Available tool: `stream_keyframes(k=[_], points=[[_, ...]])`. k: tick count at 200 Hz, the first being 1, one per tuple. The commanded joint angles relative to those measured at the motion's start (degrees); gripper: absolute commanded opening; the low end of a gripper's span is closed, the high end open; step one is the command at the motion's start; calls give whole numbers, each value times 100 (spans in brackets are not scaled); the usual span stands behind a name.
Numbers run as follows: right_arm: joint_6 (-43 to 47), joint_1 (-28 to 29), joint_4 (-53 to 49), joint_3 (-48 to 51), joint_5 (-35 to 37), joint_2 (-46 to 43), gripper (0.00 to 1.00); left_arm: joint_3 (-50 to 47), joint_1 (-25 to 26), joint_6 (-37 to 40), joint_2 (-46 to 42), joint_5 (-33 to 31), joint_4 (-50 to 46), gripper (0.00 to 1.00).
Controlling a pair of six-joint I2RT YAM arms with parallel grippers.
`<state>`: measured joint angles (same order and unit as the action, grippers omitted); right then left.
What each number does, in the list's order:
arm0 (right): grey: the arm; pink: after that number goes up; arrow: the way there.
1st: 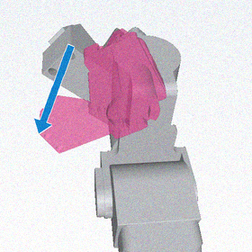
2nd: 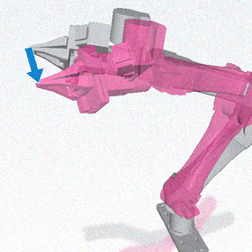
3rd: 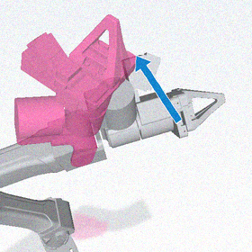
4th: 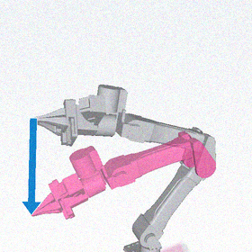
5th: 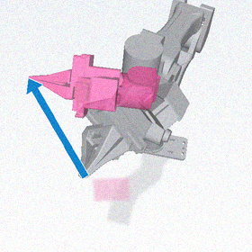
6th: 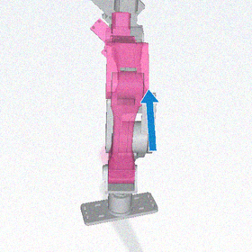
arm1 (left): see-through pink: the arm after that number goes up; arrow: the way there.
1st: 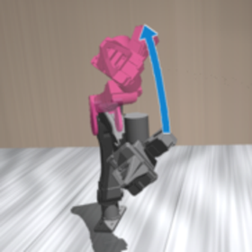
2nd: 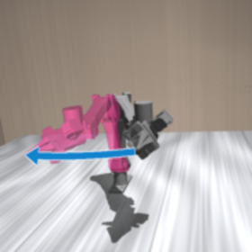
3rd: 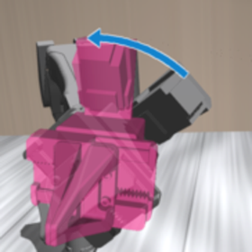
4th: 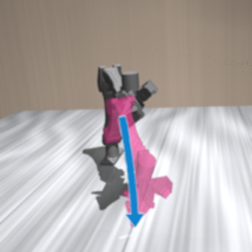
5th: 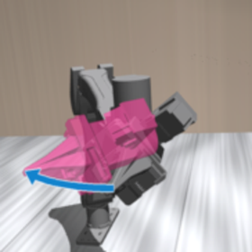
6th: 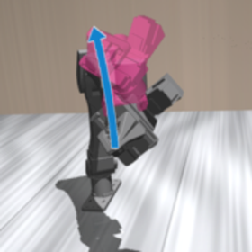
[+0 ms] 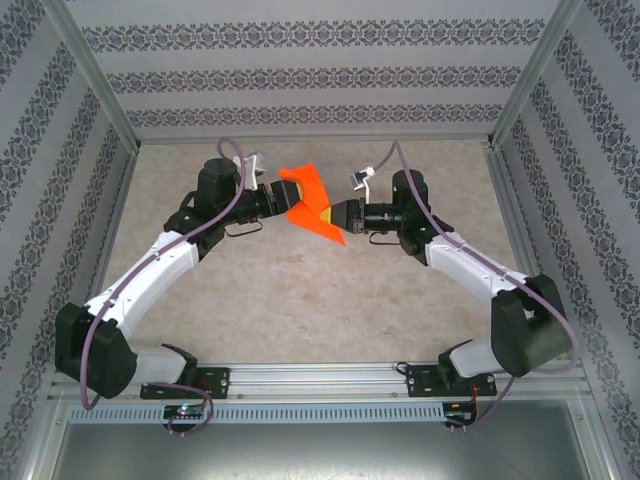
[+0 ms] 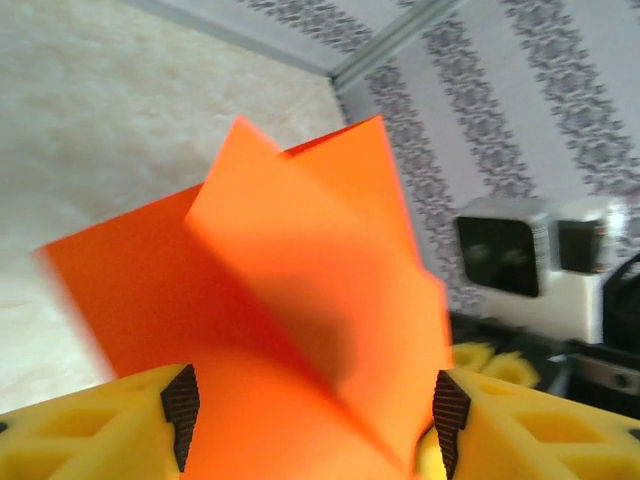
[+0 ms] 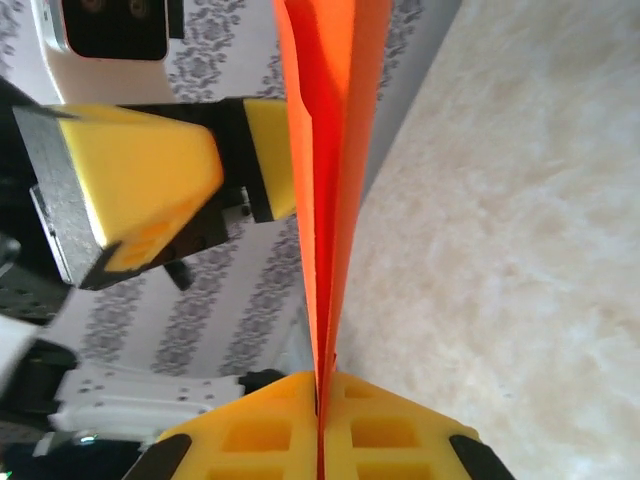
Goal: Fold a paper plane with a square sheet of paper (fold left side to right side)
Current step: Turn over the paper at the center of the table.
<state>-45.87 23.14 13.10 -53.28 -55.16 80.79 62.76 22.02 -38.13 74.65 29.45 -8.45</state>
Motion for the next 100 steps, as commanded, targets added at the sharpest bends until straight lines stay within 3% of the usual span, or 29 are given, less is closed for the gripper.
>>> stream_keyframes(k=[1, 44, 67, 100], points=[[1826, 74, -2626, -650, 1245, -171, 5, 337, -53, 763, -485, -928, -1186, 77], [2836, 89, -4826, -1418, 3460, -252, 2, 389, -64, 1198, -1074, -2238, -2249, 95], [3194, 94, -5599, -1897, 4396, -170, 2, 386, -70, 1194, -1309, -2635, -2406, 98], [3756, 423, -6641, -2661, 6322, 183, 2, 316, -70, 1095, -1488, -2877, -2372, 99]])
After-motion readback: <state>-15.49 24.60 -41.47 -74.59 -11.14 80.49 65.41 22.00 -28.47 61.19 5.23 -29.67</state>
